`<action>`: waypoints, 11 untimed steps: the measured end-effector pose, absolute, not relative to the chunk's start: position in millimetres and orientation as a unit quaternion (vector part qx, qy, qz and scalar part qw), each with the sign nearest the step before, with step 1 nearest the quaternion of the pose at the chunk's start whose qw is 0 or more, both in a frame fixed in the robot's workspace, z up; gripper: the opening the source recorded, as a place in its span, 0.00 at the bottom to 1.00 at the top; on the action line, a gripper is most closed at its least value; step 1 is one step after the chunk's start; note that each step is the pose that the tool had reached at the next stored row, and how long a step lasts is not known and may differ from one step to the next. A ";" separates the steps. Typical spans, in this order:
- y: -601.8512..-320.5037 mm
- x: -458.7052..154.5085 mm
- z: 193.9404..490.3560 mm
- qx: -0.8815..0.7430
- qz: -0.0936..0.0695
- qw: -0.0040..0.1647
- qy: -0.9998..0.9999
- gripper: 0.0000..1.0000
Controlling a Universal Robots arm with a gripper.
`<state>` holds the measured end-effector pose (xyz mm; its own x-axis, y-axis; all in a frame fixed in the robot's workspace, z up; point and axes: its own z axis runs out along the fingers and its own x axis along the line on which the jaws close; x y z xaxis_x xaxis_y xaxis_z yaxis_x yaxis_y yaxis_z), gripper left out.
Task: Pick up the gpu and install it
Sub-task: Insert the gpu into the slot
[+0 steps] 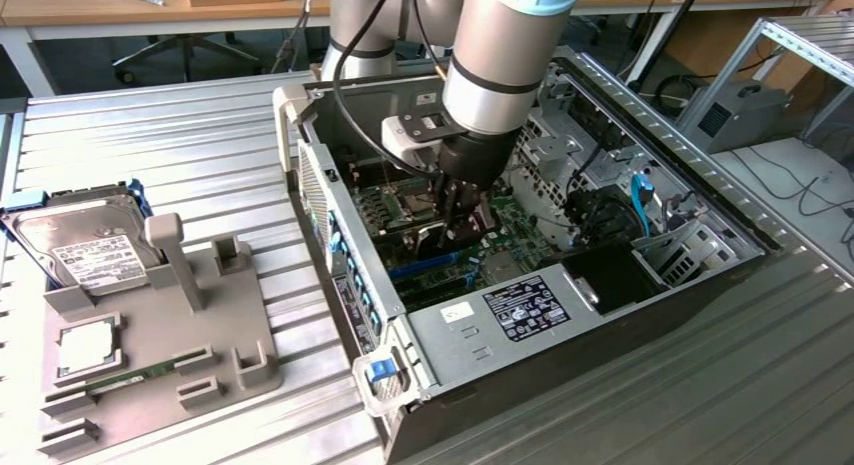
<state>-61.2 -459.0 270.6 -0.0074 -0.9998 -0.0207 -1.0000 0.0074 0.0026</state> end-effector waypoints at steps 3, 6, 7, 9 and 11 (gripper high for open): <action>-459.1 -61.2 270.6 -0.705 0.008 0.006 0.710 0.27; -459.1 -61.3 269.8 -0.704 0.008 0.006 0.710 0.27; -459.1 -61.3 269.6 -0.704 0.008 0.006 0.710 0.27; -459.1 -61.3 269.0 -0.704 0.008 0.006 0.710 0.27; -459.1 -61.4 268.9 -0.704 0.008 0.006 0.710 0.27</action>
<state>-61.4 -459.1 268.9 -0.0073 -0.9998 -0.0206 -1.0000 0.0073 0.0027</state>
